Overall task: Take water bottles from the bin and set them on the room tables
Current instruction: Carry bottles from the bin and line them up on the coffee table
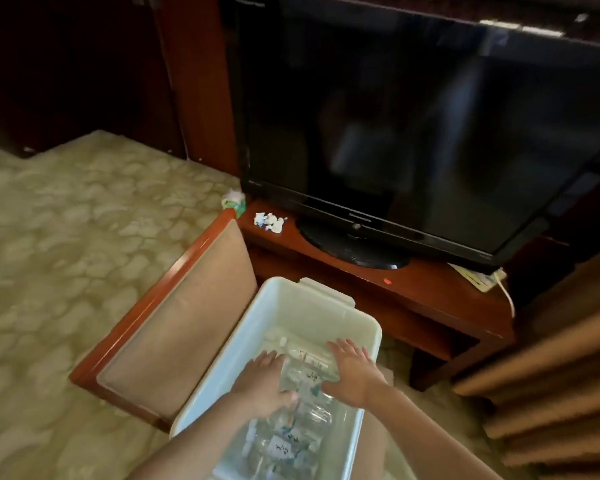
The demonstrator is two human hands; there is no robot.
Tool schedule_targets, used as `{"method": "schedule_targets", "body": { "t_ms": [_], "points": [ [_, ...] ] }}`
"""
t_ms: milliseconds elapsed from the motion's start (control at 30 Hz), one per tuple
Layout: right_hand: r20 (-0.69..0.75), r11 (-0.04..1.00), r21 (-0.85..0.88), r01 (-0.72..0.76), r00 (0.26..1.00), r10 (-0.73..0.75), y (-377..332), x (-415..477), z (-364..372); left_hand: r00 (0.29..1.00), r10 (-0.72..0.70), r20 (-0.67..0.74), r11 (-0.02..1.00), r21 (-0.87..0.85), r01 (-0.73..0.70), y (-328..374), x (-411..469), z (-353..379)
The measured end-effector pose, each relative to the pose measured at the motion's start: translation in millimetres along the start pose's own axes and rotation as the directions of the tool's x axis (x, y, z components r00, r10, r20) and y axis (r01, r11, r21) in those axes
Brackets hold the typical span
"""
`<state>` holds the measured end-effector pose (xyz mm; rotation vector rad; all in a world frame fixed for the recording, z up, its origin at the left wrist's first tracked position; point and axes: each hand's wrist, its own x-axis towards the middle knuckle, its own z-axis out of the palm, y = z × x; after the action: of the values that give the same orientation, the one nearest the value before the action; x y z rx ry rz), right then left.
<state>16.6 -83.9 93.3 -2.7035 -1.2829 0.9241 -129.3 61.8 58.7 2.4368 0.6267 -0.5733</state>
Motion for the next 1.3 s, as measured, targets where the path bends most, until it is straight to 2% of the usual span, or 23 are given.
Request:
{"method": "schedule_targets", "body": {
  "t_ms": [200, 433, 600, 800, 1000, 1133, 1300],
  "points": [
    [0.162, 0.974, -0.120, 0.190, 0.972, -0.170, 18.6, 71.9, -5.1, 0.966, -0.244, -0.083, 0.947, -0.237, 0.219, 2.6, 14.3, 21.6],
    [0.386, 0.852, -0.212, 0.478, 0.842, -0.377, 49.0, 137.4, 2.3, 0.829, -0.555, -0.067, 0.738, -0.501, 0.453, 37.8, 33.4, 75.6],
    [0.470, 0.821, -0.171, 0.544, 0.778, -0.418, 59.8, 165.9, -0.1, 0.721, -0.693, 0.010, 0.564, -0.616, 0.551, 57.1, 55.1, 91.9],
    [0.529, 0.833, -0.081, 0.547, 0.732, -0.429, 67.6, 209.0, 29.6, 0.628, -0.768, 0.122, 0.407, -0.664, 0.627, 51.5, 97.5, 114.3],
    [0.566, 0.845, -0.002, 0.534, 0.698, -0.440, 70.5, 252.3, 72.9, 0.574, -0.812, 0.108, 0.407, -0.601, 0.688, 27.0, 137.2, 141.1],
    [0.587, 0.837, -0.003, 0.547, 0.679, -0.441, 67.8, 274.9, 106.2, 0.586, -0.809, 0.055, 0.476, -0.524, 0.706, 6.6, 159.1, 163.6],
    [0.591, 0.876, 0.037, 0.481, 0.696, -0.407, 66.4, 287.5, 135.7, 0.577, -0.811, 0.095, 0.496, -0.410, 0.765, -6.5, 178.2, 177.9]
  ]
}}
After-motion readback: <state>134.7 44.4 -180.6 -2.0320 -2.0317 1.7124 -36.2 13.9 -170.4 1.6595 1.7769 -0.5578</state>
